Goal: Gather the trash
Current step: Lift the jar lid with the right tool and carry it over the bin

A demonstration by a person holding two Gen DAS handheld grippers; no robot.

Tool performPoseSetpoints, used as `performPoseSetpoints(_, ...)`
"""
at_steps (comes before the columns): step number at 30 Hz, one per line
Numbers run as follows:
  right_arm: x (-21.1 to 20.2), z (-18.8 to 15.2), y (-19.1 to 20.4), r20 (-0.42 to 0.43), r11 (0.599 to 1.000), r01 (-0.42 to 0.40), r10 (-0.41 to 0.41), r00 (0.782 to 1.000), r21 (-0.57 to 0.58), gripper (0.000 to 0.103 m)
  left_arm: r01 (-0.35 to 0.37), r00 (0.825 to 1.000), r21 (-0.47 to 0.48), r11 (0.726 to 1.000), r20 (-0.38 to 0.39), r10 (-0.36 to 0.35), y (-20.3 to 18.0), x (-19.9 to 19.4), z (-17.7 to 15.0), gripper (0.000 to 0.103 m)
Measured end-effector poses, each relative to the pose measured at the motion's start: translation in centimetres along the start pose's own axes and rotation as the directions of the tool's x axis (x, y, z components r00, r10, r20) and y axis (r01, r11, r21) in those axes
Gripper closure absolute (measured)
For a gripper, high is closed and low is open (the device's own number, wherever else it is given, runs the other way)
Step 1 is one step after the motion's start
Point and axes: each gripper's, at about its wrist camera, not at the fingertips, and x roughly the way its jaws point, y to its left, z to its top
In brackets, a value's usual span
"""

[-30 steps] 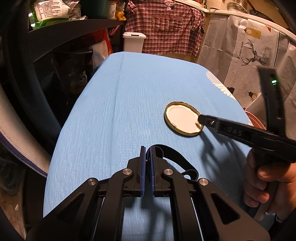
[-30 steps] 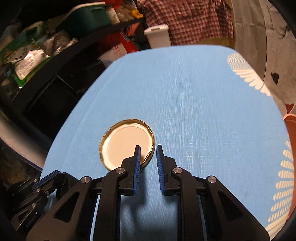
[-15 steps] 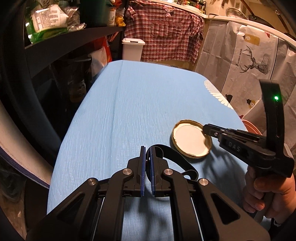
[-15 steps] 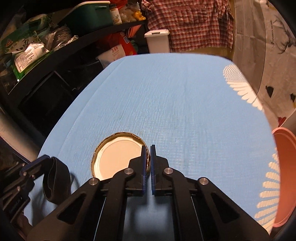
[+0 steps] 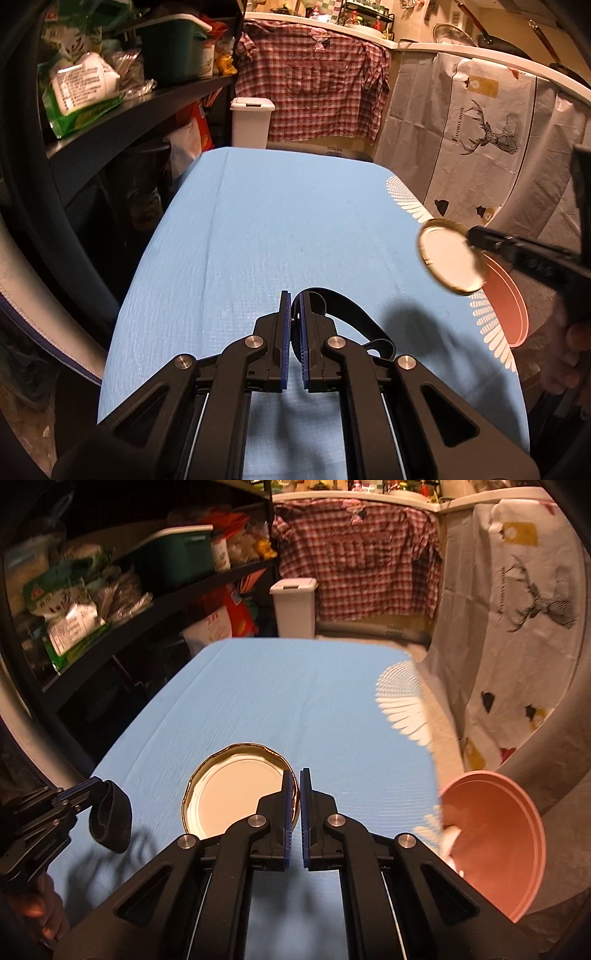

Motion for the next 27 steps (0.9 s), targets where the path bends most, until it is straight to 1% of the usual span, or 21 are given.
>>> performPoseSetpoints(12, -7.3, -0.3, -4.3, 0.075, 0.998, -0.021, 0.025, 0.997, -0.056, 0.099, 0.015, 0.999, -0.017, 1.000, 0.046, -0.014, -1.7, -2.3, 1.0, 0.098)
performPoseSetpoints(15, -8.8, -0.5, -5.8, 0.108, 0.998, -0.005, 0.011, 0.994, -0.055, 0.099, 0.022, 0.998, -0.027, 0.999, 0.051, -0.020, -2.5, -2.6, 1.3, 0.098)
performPoseSetpoints(20, -9.5, -1.2, -9.5, 0.121, 0.999, 0.029, -0.031, 0.992, 0.023, 0.099, 0.053, 0.997, -0.001, 0.999, 0.063, -0.052, -5.5, -2.6, 2.1, 0.098)
performPoseSetpoints(22, -9.8, -1.6, -11.3, 0.126, 0.997, 0.049, -0.057, 0.990, 0.062, 0.099, 0.079, 0.995, 0.018, 0.997, 0.067, -0.080, -7.2, -2.4, 2.4, 0.098)
performPoseSetpoints(25, -9.9, -2.1, -13.4, 0.119, 0.991, 0.069, -0.082, 0.989, 0.115, 0.099, 0.109, 0.992, 0.045, 0.993, 0.064, -0.111, -9.5, -1.9, 2.7, 0.098)
performPoseSetpoints(27, -9.9, -2.5, -15.0, 0.109, 0.985, 0.100, -0.116, 0.987, 0.141, 0.099, 0.128, 0.990, 0.064, 0.990, 0.057, -0.132, -11.0, -1.4, 2.9, 0.098)
